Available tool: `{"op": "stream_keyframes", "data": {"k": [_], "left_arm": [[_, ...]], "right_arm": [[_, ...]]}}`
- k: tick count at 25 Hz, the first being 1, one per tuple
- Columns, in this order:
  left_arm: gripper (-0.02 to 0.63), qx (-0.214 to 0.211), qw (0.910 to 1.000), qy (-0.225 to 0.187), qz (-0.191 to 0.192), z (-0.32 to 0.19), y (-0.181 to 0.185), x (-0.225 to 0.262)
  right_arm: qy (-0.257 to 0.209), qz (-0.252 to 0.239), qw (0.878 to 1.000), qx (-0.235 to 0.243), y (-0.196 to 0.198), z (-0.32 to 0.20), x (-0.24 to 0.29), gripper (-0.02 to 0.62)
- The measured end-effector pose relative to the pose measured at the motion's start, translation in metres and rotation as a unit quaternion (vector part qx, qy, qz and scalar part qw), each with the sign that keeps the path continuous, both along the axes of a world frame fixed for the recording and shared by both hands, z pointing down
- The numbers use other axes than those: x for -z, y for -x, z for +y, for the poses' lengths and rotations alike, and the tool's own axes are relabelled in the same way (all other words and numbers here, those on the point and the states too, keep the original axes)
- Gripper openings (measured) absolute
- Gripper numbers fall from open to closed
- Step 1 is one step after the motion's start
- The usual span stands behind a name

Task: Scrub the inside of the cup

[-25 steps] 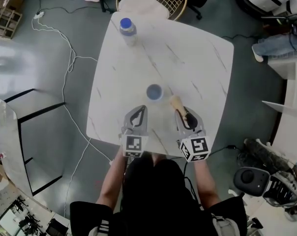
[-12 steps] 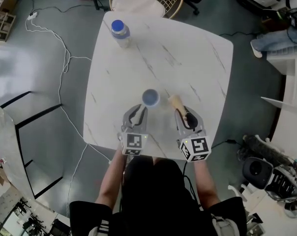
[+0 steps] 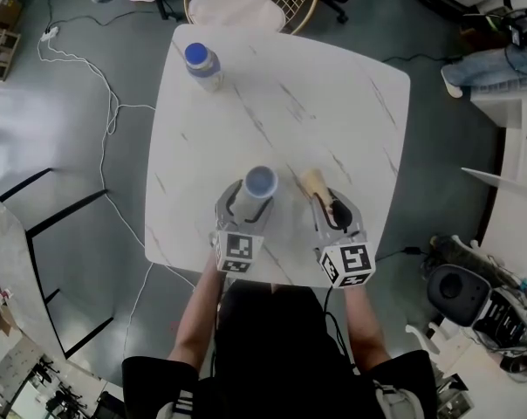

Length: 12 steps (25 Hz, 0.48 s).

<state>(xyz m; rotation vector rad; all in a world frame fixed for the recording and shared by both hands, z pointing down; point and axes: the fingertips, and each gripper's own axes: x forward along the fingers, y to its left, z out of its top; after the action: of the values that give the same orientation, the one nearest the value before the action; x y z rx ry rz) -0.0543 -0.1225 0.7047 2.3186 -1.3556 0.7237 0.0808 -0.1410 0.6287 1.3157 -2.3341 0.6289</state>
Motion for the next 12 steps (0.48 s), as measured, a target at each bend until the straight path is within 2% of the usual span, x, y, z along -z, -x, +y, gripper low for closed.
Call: {"op": "stream_keyframes", "data": {"k": [4,12], "left_arm": [[0.371,-0.012,0.9999,-0.006,-0.006,-0.007,-0.005,-0.002],[0.382,-0.025,0.9997,-0.001,-0.005,-0.022,-0.011,-0.009]], "right_arm": [[0.000,0.000,1.000,-0.006,-0.004,-0.006,-0.002,0.109],[0.005,0.003,1.000,-0.017,-0.007,-0.017,-0.006,0.109]]}}
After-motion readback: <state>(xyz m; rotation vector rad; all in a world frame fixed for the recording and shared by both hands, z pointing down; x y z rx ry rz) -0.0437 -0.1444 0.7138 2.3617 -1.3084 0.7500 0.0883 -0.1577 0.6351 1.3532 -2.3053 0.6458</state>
